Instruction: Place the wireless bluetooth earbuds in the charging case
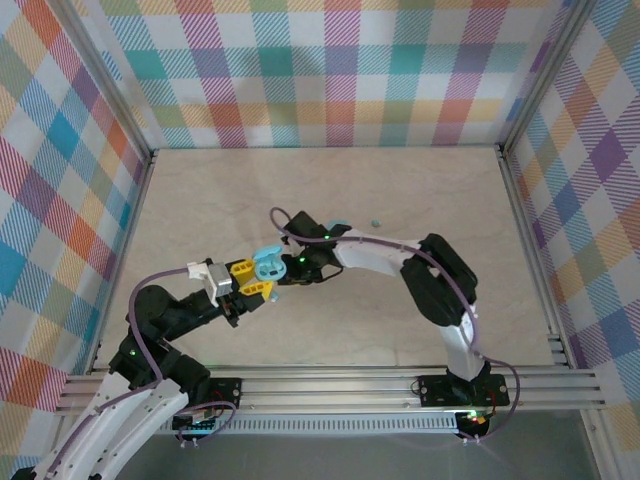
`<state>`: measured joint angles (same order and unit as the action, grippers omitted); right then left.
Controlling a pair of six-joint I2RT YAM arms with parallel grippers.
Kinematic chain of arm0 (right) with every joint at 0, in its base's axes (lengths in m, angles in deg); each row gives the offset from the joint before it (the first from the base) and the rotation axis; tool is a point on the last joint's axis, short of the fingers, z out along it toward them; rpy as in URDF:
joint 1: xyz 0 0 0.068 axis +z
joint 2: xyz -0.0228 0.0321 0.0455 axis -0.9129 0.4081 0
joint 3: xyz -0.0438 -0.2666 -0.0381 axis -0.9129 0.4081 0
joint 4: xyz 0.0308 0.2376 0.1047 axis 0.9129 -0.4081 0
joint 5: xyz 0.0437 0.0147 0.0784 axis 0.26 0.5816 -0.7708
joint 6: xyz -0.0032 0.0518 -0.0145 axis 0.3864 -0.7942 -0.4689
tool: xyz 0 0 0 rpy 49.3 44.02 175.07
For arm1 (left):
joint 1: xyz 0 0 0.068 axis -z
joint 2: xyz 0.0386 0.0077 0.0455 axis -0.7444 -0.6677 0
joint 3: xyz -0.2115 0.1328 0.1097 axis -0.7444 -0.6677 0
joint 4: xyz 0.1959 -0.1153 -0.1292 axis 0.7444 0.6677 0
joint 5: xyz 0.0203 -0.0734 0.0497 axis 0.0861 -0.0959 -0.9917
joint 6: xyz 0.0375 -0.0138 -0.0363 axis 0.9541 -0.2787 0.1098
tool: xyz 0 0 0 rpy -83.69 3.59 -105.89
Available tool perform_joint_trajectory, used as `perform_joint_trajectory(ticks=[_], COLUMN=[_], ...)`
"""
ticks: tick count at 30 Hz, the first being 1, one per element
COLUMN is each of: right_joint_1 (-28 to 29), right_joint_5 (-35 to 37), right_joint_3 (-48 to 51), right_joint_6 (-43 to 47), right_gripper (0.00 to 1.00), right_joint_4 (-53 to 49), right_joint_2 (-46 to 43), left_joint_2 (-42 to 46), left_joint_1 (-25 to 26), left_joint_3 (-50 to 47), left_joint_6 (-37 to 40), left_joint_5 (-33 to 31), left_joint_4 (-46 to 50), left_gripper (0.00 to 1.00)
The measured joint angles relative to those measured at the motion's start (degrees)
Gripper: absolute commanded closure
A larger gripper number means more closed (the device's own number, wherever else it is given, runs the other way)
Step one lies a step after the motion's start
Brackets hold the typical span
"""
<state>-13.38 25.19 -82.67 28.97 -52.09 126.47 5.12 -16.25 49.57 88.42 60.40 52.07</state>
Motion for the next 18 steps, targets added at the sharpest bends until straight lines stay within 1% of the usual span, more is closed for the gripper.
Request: perform_joint_trajectory(ticks=[3, 6, 18], right_joint_1=[1.62, 2.67, 2.80], right_joint_5=[0.07, 0.07, 3.56], right_joint_3=[-3.63, -5.42, -7.54], right_joint_6=[0.02, 0.09, 0.68], right_gripper=[0.75, 0.74, 0.72], right_joint_4=[-1.22, -2.21, -5.86], right_joint_2=[3.34, 4.72, 5.14], left_joint_2=[0.33, 0.83, 2.62], left_joint_1=[0.00, 0.00, 0.00], left_joint_3=[0.33, 0.52, 1.25], left_joint_6=[0.13, 0.35, 1.07], left_joint_5=[-0.02, -0.04, -0.48], left_joint_4=[0.87, 1.88, 4.44], left_gripper=[0.85, 0.85, 0.85])
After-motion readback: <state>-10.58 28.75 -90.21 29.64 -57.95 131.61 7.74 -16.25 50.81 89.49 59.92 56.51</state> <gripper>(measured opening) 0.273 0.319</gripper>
